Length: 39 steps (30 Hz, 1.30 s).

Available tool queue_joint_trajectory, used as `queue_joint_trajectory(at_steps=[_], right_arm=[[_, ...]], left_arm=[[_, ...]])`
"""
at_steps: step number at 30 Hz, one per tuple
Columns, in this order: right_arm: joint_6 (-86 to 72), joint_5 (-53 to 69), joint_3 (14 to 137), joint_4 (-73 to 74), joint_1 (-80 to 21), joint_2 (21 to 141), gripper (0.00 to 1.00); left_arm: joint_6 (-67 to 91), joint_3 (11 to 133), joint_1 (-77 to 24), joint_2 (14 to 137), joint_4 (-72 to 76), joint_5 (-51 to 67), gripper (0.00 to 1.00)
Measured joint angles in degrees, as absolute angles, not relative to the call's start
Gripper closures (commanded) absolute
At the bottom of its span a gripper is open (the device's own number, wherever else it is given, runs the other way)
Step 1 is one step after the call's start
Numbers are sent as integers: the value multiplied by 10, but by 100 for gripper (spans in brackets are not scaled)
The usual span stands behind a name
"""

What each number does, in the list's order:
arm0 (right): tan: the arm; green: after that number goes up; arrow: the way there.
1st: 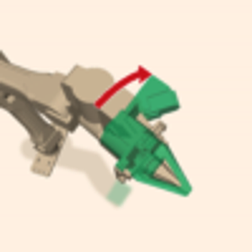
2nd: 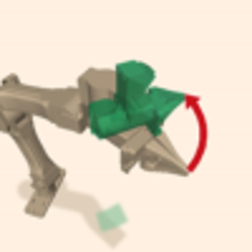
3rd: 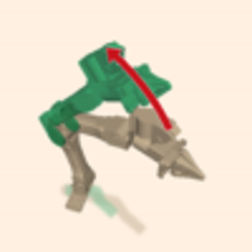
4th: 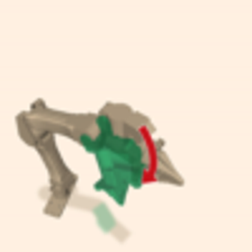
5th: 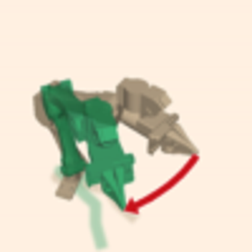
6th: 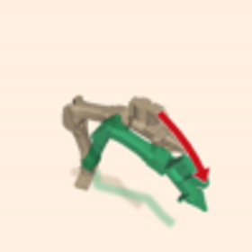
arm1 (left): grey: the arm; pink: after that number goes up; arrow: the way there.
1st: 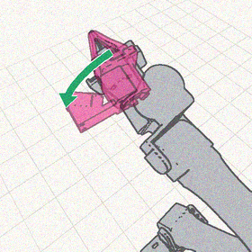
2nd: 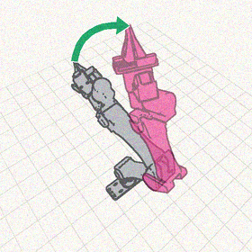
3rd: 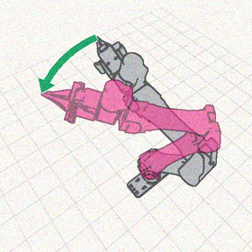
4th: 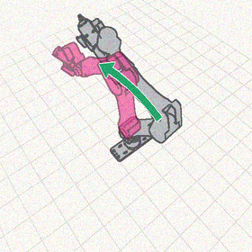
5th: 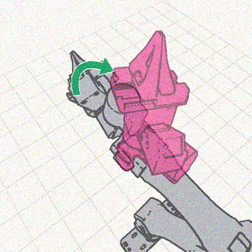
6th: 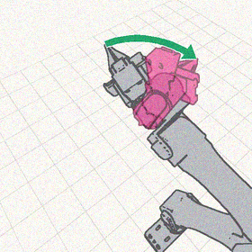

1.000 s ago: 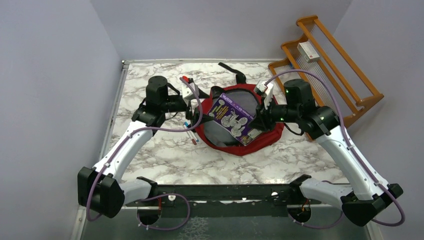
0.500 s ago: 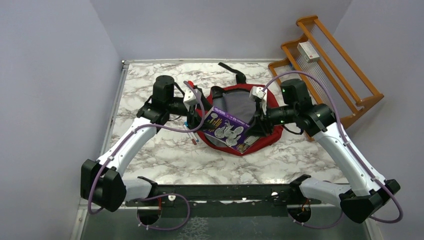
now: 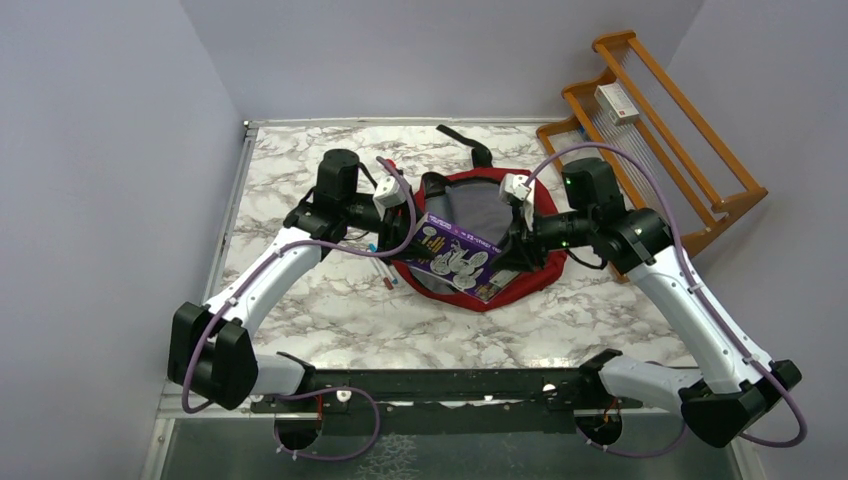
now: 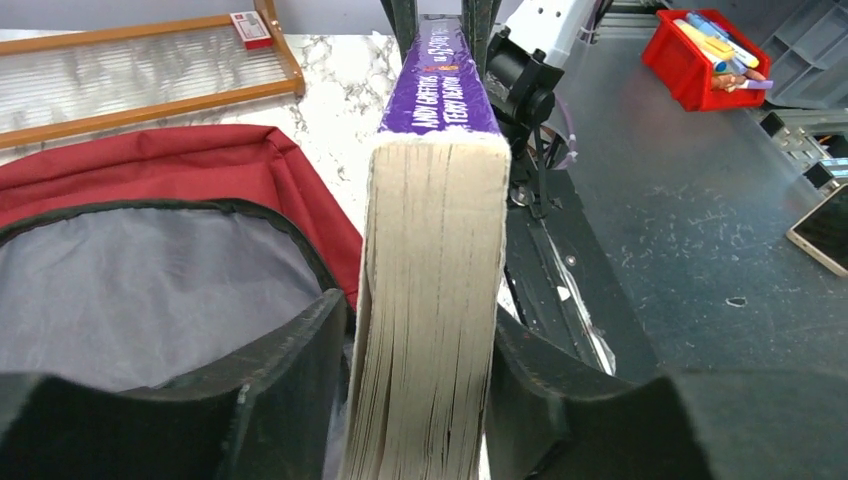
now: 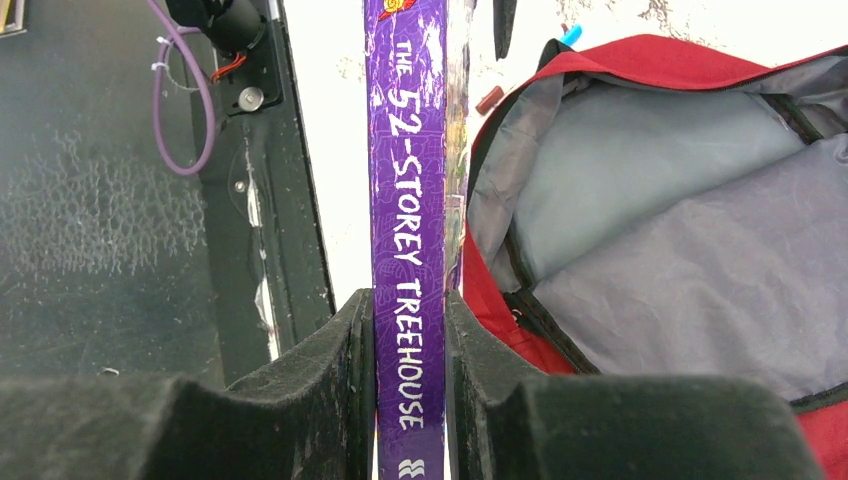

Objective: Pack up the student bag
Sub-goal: Pick up the book from the center of the board.

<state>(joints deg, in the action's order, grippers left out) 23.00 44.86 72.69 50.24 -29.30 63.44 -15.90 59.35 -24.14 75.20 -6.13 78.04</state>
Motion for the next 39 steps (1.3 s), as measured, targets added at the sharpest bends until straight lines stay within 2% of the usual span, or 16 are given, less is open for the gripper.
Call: queue_joint_trajectory(at_steps=[2,5,11,15,17,19,23,27,33,39], right_arm=[[231,447,727,502,-293,637,99],[233,444,729,503,-293,644,99],[239,435,748,507,-293,665,99],[241,427,755,507,-293,668,99],[241,427,757,507,-293,668,99],[242,425,757,507,-293,668,93],[241,415,757,507,-294,668,63],[232,394,756,493,-294,658,43],[206,328,746,440,-294,599,35],[160,212,712,342,-294,536,34]], left_arm=[[-157,595,-241,758,-62,785,45],[-155,596,-243,765,-61,791,51],[-152,596,-249,772,-61,796,55],[-152,596,-249,774,-61,796,72],[-153,596,-249,774,-61,796,87],[-154,596,-249,775,-62,795,100],[-161,601,-249,781,-66,793,100],[-171,612,-251,789,-79,772,100],[-178,613,-253,804,-97,704,100],[-156,615,-253,810,-96,608,100]])
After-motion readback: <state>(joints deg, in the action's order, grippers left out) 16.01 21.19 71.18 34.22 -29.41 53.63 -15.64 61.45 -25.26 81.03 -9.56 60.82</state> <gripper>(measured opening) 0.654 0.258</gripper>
